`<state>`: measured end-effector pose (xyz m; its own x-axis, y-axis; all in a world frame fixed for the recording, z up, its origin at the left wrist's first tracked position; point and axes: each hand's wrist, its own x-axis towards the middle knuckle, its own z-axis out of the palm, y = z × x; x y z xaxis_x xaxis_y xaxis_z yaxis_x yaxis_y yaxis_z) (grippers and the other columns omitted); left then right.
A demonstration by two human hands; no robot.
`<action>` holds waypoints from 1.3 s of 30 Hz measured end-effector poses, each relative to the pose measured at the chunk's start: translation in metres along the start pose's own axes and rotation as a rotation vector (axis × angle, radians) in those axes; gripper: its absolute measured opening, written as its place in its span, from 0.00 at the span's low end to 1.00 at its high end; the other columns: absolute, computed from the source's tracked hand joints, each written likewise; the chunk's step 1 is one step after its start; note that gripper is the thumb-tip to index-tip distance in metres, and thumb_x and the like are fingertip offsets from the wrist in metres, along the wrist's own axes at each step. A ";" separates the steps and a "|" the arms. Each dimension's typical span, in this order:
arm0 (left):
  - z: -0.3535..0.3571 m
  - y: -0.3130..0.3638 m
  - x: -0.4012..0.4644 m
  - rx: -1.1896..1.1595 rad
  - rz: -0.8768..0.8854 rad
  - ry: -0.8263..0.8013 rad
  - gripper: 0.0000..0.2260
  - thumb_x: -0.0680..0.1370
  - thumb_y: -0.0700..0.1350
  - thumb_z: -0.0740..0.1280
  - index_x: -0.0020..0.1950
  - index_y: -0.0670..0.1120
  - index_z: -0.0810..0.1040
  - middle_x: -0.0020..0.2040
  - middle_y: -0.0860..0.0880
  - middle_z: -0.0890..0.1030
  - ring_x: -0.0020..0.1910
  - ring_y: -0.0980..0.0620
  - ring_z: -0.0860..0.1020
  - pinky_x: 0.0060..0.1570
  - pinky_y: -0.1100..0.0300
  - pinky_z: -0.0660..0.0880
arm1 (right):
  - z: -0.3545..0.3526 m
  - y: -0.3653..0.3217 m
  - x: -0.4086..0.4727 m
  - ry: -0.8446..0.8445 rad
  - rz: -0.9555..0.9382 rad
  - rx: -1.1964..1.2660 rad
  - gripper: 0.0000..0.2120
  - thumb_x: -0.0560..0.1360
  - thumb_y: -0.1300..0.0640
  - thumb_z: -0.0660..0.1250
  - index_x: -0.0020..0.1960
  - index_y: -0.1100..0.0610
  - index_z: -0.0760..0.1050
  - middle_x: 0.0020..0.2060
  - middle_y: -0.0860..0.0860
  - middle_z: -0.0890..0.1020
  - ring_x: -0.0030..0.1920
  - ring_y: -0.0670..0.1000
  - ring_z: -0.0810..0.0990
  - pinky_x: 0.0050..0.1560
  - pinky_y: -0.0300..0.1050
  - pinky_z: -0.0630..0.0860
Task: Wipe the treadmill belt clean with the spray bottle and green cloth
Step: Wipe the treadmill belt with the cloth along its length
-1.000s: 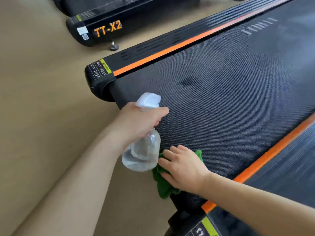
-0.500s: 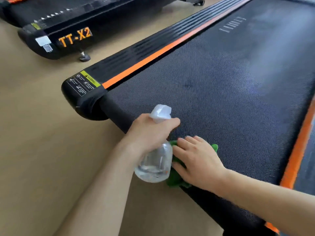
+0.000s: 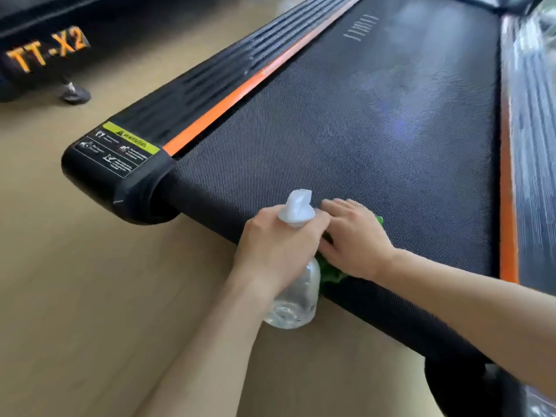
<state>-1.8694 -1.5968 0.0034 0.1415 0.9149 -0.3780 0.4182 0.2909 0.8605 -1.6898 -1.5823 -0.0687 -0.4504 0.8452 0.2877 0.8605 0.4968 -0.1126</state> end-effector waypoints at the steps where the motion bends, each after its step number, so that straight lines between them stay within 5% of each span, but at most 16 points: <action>1: -0.001 0.000 0.000 -0.009 0.007 0.003 0.18 0.78 0.55 0.70 0.32 0.50 0.72 0.33 0.54 0.75 0.37 0.51 0.75 0.39 0.56 0.70 | 0.005 -0.001 0.017 0.023 0.091 -0.013 0.11 0.74 0.49 0.59 0.44 0.55 0.74 0.37 0.51 0.75 0.38 0.57 0.76 0.39 0.50 0.72; 6: -0.012 -0.005 -0.011 -0.032 0.073 0.020 0.20 0.79 0.55 0.71 0.31 0.51 0.70 0.32 0.54 0.74 0.38 0.50 0.74 0.41 0.56 0.70 | 0.001 -0.020 0.001 0.013 0.160 -0.060 0.11 0.76 0.48 0.57 0.43 0.55 0.72 0.38 0.51 0.74 0.39 0.57 0.75 0.40 0.52 0.73; 10: -0.020 -0.011 -0.016 -0.032 0.085 0.007 0.22 0.79 0.55 0.70 0.30 0.49 0.68 0.30 0.54 0.73 0.36 0.49 0.73 0.41 0.55 0.70 | -0.020 -0.030 -0.060 -0.231 -0.217 -0.141 0.09 0.78 0.48 0.63 0.47 0.53 0.72 0.42 0.50 0.74 0.40 0.54 0.72 0.41 0.49 0.70; 13: -0.021 -0.009 -0.015 -0.053 0.076 0.003 0.22 0.79 0.55 0.70 0.30 0.48 0.69 0.31 0.53 0.74 0.36 0.49 0.74 0.41 0.55 0.71 | -0.022 -0.016 -0.046 -0.255 -0.372 -0.129 0.08 0.80 0.48 0.62 0.48 0.53 0.70 0.41 0.50 0.73 0.40 0.53 0.71 0.42 0.48 0.69; 20: -0.026 0.020 0.015 -0.036 0.079 -0.062 0.14 0.78 0.56 0.72 0.41 0.47 0.83 0.41 0.51 0.83 0.43 0.51 0.82 0.44 0.55 0.77 | 0.005 -0.012 0.016 -0.018 0.000 -0.023 0.15 0.77 0.47 0.59 0.54 0.54 0.78 0.44 0.51 0.80 0.43 0.57 0.79 0.44 0.52 0.75; 25: -0.025 0.032 0.049 -0.014 -0.023 -0.133 0.19 0.79 0.56 0.71 0.39 0.42 0.83 0.37 0.47 0.82 0.42 0.46 0.81 0.49 0.51 0.80 | 0.010 -0.017 0.010 0.052 0.047 -0.036 0.11 0.77 0.49 0.60 0.56 0.53 0.68 0.38 0.50 0.74 0.37 0.55 0.73 0.40 0.51 0.71; 29: -0.025 0.036 0.062 0.019 -0.048 -0.152 0.17 0.78 0.59 0.71 0.41 0.46 0.85 0.42 0.49 0.85 0.41 0.49 0.82 0.51 0.51 0.82 | 0.014 -0.014 0.011 0.061 0.072 -0.048 0.09 0.76 0.48 0.64 0.47 0.54 0.74 0.37 0.49 0.73 0.37 0.54 0.72 0.40 0.50 0.69; 34: -0.026 0.037 0.069 0.009 -0.069 -0.153 0.19 0.77 0.61 0.71 0.39 0.46 0.84 0.35 0.50 0.81 0.35 0.50 0.80 0.41 0.55 0.80 | 0.013 -0.016 0.010 0.075 0.063 -0.038 0.09 0.76 0.49 0.64 0.42 0.55 0.73 0.36 0.49 0.72 0.36 0.54 0.71 0.38 0.50 0.67; 37: -0.026 0.037 0.062 0.005 -0.046 -0.050 0.18 0.77 0.61 0.71 0.41 0.46 0.86 0.42 0.50 0.86 0.43 0.47 0.84 0.55 0.48 0.82 | 0.012 -0.013 0.013 0.073 0.065 -0.034 0.10 0.76 0.49 0.64 0.41 0.55 0.73 0.36 0.49 0.72 0.36 0.53 0.70 0.38 0.50 0.68; 39: -0.029 0.033 0.051 -0.040 -0.056 0.034 0.17 0.77 0.59 0.72 0.47 0.45 0.87 0.47 0.50 0.87 0.48 0.47 0.85 0.55 0.49 0.81 | 0.011 -0.012 0.012 0.051 0.029 -0.027 0.11 0.76 0.48 0.64 0.42 0.55 0.72 0.37 0.49 0.72 0.37 0.53 0.71 0.39 0.50 0.70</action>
<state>-1.8741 -1.5327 0.0223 0.0878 0.9060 -0.4142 0.3885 0.3517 0.8517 -1.7084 -1.5762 -0.0748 -0.4134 0.8477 0.3325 0.8793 0.4664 -0.0959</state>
